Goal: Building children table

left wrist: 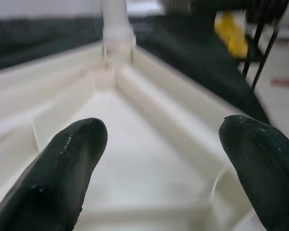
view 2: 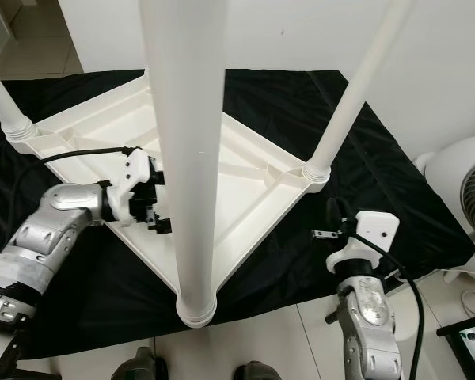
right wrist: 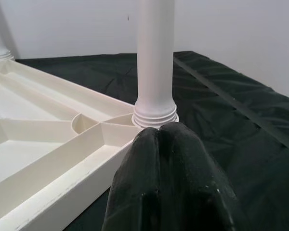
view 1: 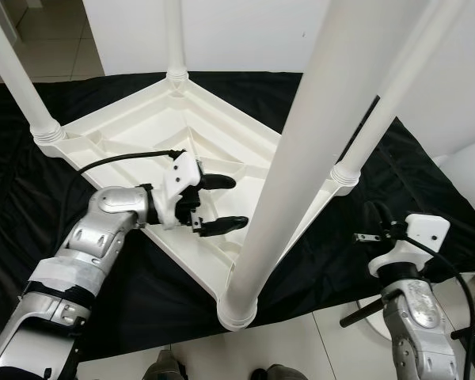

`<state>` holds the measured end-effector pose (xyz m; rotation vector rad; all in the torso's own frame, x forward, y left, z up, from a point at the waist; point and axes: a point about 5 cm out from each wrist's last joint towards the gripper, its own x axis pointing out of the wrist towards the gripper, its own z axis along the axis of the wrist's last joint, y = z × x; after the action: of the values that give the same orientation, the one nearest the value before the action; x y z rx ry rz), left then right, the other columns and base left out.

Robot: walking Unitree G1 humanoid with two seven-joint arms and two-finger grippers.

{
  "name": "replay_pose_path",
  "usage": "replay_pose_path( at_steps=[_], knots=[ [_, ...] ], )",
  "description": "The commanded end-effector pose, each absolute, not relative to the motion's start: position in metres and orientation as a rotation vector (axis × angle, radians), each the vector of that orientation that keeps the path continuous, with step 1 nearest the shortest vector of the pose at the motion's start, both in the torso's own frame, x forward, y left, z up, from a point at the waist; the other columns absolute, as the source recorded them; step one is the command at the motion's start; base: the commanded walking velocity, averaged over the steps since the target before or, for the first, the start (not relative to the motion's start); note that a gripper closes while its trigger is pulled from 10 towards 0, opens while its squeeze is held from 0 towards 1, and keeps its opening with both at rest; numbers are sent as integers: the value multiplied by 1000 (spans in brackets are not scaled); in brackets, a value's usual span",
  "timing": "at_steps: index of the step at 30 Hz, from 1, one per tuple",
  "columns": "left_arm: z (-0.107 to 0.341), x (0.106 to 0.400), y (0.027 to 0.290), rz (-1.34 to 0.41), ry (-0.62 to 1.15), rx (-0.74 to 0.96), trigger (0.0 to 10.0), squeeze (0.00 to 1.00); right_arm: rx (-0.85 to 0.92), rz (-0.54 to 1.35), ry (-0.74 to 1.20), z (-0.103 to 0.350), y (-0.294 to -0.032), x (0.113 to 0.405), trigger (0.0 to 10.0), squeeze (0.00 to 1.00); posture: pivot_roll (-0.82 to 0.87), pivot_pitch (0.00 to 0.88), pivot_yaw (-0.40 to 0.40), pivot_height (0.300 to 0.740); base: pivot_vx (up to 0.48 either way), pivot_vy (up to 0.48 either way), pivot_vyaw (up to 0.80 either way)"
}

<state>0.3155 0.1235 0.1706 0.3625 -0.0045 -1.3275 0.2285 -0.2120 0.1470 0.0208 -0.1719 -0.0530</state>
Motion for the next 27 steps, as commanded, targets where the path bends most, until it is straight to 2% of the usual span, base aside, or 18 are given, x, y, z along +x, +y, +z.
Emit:
replay_pose_path(
  at_steps=[1, 13, 22, 27],
  knots=[
    [165, 311, 124, -1443, 36, 435, 10000, 0, 16, -53, -165, 149, -216, 226, 10000, 0, 23, 51, -26, 740, 0, 0, 0],
    [155, 317, 136, -1476, 108, 579, 10000, 0, 13, -51, -167, 153, -218, 223, 10000, 0, 11, 40, -15, 740, 0, 0, 0],
    [155, 319, 148, -1502, 134, 622, 10000, 0, 3, -53, -160, 155, -221, 221, 10000, 0, 9, 36, -11, 740, 0, 0, 0],
    [160, 311, 157, -1587, 155, 637, 10000, 0, -8, -45, -156, 156, -224, 220, 10000, 0, 15, 32, -9, 740, 0, 0, 0]
  ],
)
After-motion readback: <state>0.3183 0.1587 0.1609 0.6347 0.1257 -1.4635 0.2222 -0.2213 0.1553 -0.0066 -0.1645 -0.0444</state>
